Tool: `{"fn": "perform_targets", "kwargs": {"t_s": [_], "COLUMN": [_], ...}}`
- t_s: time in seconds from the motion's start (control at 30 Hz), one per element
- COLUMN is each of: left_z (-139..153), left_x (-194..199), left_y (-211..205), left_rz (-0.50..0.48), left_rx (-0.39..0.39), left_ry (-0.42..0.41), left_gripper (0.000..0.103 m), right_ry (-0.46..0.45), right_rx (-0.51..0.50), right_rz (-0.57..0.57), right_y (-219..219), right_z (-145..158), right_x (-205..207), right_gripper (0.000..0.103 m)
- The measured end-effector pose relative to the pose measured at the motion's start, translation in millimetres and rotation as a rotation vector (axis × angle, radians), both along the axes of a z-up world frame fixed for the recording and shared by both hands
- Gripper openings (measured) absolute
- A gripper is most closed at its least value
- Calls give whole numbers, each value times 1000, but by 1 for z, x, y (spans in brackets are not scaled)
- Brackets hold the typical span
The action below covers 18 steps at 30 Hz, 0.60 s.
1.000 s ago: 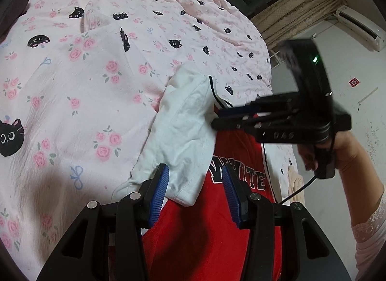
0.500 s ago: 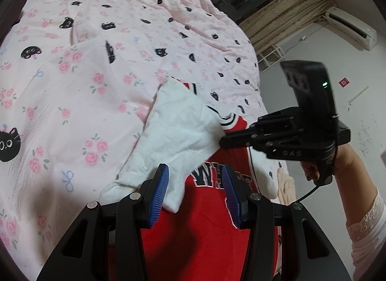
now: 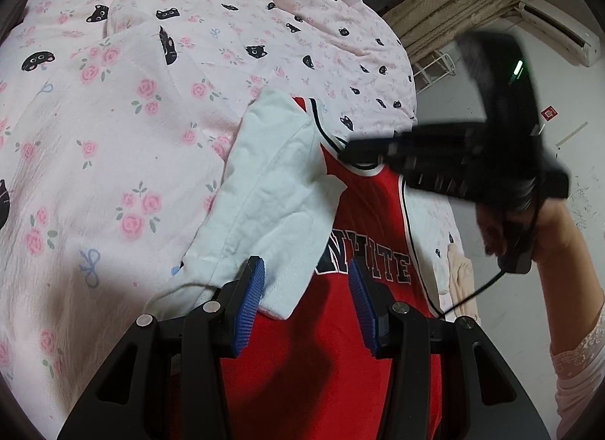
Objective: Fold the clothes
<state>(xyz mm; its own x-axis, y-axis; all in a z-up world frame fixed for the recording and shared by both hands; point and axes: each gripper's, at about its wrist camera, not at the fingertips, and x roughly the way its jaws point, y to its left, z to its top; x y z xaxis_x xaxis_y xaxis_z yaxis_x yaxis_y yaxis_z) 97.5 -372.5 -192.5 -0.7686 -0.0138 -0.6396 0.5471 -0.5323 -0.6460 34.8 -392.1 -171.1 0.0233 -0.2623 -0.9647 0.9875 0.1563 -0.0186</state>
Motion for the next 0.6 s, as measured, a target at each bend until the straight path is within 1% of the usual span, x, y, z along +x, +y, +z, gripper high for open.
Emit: {"fn": "perform_targets", "kwargs": {"t_s": [0.13, 0.17, 0.3, 0.33, 0.43, 0.57, 0.6], "left_z": [0, 0, 0, 0, -1, -2, -2], "left_x": [1, 2, 2, 1, -1, -2, -3], "left_y": [1, 2, 2, 2, 1, 0, -1], "left_rz": [-1, -2, -2, -2, -4, -3, -2], "left_rx": [-5, -6, -12, -15, -20, -19, -19], "left_ry": [2, 1, -4, -6, -11, -14, -14], "left_gripper": [41, 41, 41, 41, 41, 41, 41], "right_ry": [-9, -28, -57, -53, -32, -10, -4], "right_rx": [-80, -83, -46, -33, 9, 21, 12], "right_rz": [10, 13, 40, 33, -5, -89, -98], "right_y": [-12, -17, -34, -37, -41, -49, -48], "right_z": [17, 17, 8, 3, -14, -25, -24], "right_x": [11, 16, 28, 28, 21, 4, 1], "right_gripper": [14, 14, 14, 14, 14, 14, 15]}}
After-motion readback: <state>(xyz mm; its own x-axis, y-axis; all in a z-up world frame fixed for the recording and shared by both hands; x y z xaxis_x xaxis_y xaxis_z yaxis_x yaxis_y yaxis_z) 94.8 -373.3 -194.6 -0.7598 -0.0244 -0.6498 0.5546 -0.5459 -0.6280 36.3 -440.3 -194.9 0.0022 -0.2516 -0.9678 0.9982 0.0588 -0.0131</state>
